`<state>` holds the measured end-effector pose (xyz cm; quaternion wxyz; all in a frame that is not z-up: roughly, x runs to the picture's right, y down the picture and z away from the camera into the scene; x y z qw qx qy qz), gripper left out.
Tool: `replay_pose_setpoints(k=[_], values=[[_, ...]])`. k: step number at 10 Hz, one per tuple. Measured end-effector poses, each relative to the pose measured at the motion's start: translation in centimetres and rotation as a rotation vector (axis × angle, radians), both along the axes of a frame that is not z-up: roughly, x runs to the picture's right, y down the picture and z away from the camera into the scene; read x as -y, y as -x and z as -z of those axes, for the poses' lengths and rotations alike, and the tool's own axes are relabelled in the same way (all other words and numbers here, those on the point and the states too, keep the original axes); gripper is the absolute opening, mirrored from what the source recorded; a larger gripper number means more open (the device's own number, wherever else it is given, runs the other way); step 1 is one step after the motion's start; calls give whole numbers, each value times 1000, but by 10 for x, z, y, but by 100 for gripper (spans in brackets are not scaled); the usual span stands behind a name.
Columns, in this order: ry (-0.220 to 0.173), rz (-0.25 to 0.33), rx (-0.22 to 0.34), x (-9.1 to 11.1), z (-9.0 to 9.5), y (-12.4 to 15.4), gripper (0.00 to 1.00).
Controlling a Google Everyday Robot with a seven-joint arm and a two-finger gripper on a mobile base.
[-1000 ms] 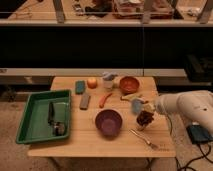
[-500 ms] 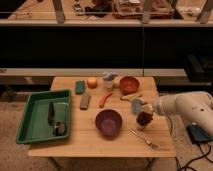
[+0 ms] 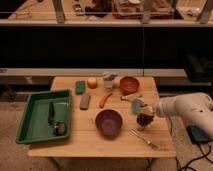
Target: Place grapes in metal cup
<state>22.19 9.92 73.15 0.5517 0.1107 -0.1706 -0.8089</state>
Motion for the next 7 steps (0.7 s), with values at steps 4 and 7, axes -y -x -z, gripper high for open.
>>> replay_pose_setpoints(k=[4, 7], values=[[14, 13, 41, -3, 1, 7, 25], [5, 32, 53, 3, 7, 12, 52]])
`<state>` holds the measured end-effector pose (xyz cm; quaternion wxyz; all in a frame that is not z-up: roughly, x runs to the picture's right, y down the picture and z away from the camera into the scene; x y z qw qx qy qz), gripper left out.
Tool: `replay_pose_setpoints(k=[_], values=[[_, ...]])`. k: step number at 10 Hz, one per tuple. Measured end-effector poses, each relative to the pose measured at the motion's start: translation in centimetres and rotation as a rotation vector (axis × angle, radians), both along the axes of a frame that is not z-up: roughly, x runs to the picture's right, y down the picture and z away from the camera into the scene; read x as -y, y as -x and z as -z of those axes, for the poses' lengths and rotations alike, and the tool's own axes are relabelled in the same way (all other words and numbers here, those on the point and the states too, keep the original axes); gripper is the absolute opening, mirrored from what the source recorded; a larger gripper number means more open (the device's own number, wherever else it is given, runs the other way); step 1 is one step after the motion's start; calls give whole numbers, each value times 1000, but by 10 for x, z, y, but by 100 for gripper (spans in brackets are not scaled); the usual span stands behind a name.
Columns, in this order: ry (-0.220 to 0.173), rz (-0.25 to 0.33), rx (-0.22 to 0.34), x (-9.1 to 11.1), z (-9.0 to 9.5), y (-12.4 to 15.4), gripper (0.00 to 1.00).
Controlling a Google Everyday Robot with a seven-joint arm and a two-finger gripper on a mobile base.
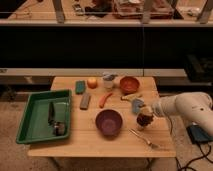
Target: Place grapes in metal cup
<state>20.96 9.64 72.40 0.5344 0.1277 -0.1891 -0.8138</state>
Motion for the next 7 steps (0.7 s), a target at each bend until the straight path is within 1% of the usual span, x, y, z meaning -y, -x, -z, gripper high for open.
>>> replay_pose_setpoints(k=[1, 3, 5, 7], values=[[-4, 9, 1, 2, 2, 2, 65], [-5, 14, 0, 4, 4, 2, 79], [-8, 15, 6, 7, 7, 3, 80], [-28, 18, 18, 15, 17, 7, 80]])
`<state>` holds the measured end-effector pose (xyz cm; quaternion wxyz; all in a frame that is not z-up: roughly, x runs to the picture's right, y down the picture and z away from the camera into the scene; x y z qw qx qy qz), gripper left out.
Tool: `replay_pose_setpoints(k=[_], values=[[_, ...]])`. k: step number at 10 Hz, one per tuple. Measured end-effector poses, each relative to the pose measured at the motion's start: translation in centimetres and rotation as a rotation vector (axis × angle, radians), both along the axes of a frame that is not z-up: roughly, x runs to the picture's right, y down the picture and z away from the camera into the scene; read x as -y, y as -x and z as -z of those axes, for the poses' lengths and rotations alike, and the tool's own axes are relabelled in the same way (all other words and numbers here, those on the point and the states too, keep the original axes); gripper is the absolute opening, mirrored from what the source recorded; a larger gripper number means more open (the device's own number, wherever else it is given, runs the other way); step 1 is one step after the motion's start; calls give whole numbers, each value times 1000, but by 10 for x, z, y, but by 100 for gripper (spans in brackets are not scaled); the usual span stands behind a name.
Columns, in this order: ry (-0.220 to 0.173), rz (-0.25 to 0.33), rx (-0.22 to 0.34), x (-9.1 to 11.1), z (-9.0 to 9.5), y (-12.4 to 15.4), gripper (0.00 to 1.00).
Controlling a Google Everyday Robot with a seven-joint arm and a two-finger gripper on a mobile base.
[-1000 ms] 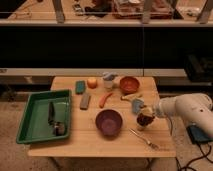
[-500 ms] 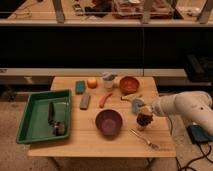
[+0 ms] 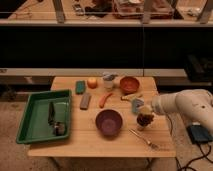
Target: Place grapes in metal cup
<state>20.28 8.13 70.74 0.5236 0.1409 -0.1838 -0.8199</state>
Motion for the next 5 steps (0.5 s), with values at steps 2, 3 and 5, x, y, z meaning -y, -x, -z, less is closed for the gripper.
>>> replay_pose_setpoints(k=[2, 3, 5], values=[[-28, 2, 10, 10, 12, 4, 80], [-36, -2, 11, 12, 15, 3, 80], [-36, -2, 12, 12, 14, 3, 80]])
